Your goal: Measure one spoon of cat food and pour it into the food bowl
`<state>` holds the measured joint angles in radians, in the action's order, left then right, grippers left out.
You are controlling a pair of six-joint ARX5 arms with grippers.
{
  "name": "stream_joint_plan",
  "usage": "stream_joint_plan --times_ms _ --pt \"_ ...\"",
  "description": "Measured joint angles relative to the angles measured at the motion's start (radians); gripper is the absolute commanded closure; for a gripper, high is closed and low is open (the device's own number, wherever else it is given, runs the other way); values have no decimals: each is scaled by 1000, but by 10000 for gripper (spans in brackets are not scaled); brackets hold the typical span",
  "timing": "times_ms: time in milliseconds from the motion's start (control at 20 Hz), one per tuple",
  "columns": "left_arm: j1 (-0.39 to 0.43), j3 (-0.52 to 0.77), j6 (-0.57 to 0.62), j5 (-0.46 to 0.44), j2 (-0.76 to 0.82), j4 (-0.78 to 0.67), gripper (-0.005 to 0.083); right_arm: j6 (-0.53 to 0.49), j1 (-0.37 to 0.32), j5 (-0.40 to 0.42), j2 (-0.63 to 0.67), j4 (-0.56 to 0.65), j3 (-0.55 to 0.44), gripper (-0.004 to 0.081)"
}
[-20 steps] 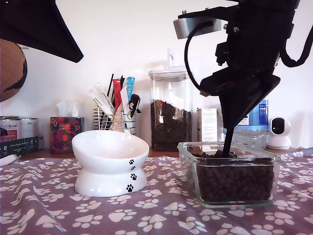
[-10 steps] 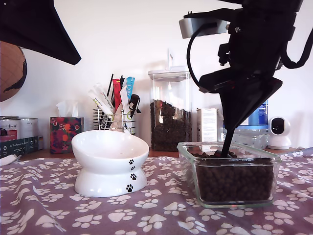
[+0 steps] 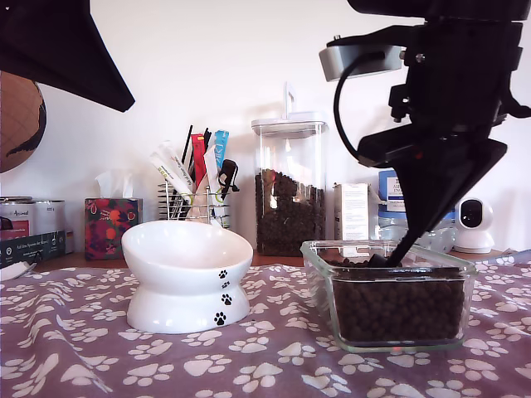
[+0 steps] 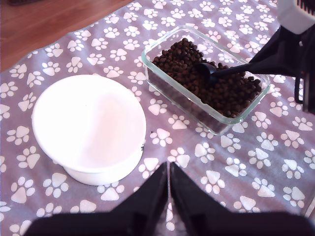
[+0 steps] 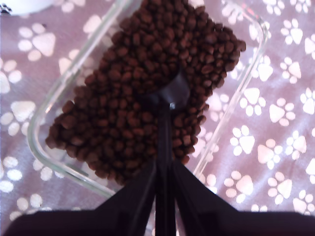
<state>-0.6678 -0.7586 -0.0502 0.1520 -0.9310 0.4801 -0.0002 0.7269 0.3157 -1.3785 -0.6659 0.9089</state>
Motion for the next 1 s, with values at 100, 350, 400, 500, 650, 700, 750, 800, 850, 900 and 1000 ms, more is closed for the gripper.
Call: stream_joint_plan --times_ms 100,350,400,500,650,700,750,800,850,900,1000 --pt "0 0 0 -1 0 0 793 0 0 -1 0 -11 0 783" --pt "0 0 0 -1 0 6 793 0 -8 -2 0 -77 0 783" --pt "0 0 0 -1 0 7 793 0 -14 -3 0 -89 0 783" --pt "0 0 0 -1 0 7 793 0 -29 -25 0 -99 0 783" --pt "0 0 0 -1 0 7 793 2 -39 -37 0 -98 0 783" --pt "0 0 0 -1 0 7 793 18 -39 -40 0 -92 0 783" --pt "0 0 0 -1 0 7 793 37 -39 -45 0 -82 0 783" --pt "0 0 0 -1 0 7 793 49 -39 -46 0 -66 0 783" --pt "0 0 0 -1 0 7 793 53 -39 -47 0 -50 0 783" --pt "0 0 0 -2 0 8 793 56 -39 -48 0 -39 0 783" --pt "0 0 0 -8 0 12 793 76 -40 -52 0 -32 0 783"
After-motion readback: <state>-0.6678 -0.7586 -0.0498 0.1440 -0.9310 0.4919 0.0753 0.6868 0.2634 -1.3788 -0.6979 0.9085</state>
